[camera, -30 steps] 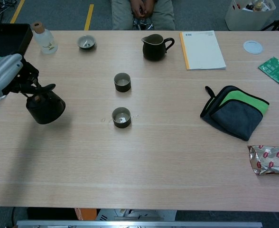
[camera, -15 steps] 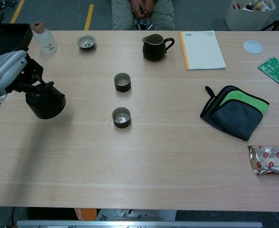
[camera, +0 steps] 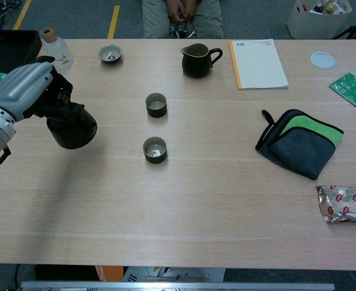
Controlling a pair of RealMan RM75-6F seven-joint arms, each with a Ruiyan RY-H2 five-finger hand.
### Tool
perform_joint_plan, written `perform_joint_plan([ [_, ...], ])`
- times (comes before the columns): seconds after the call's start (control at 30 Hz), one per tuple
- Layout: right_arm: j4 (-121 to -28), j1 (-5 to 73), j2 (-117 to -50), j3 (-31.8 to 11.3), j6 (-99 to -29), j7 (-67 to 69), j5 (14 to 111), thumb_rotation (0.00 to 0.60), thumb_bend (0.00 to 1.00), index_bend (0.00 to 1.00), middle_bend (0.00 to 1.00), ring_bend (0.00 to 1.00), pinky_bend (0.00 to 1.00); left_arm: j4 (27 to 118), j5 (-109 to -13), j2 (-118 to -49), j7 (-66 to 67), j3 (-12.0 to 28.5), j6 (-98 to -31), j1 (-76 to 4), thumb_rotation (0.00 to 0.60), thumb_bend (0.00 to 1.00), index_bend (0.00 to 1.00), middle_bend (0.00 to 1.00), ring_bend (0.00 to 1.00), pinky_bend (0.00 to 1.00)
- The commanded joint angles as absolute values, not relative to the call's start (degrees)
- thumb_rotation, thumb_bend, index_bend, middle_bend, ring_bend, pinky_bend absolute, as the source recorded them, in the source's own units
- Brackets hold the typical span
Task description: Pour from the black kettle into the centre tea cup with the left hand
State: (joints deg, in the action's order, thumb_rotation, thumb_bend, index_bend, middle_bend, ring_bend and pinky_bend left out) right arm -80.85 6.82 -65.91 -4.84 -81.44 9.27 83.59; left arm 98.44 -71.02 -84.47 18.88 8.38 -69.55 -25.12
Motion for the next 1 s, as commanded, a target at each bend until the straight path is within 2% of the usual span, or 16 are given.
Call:
perform_joint_plan([
  [0.03,-80.57,6.69,-65.99,-4.77,-81.54,9.52,83.65,0.600,0.06,0.09,0.22,0.11,0.20,98.89,-71.15,-84.85,19.39,8.40,-69.67,-25.42,0.543,0.32,0.90,1.00,0.81,0.00],
  [0.2,-80.04,6.47,-66.13,-4.61,-81.55,10.08,83.69,0.600,0.06,0.09,0.22,0.11,0.20,99.33,-71.18,-85.75,20.87,8.29,-69.66,-26.08,0.585,0.32,0.90,1.00,0.81,0.00],
  [1.0,-80.58,7.54,-66.42,-3.43,-81.18,8.86,86.91,0.600,0.06,0.09,0.22,0.11,0.20,96.52,-69.25,-92.78,27.67,8.72,-67.43,-30.73,0.591,0.32,0.89,1.00,0.81,0.00],
])
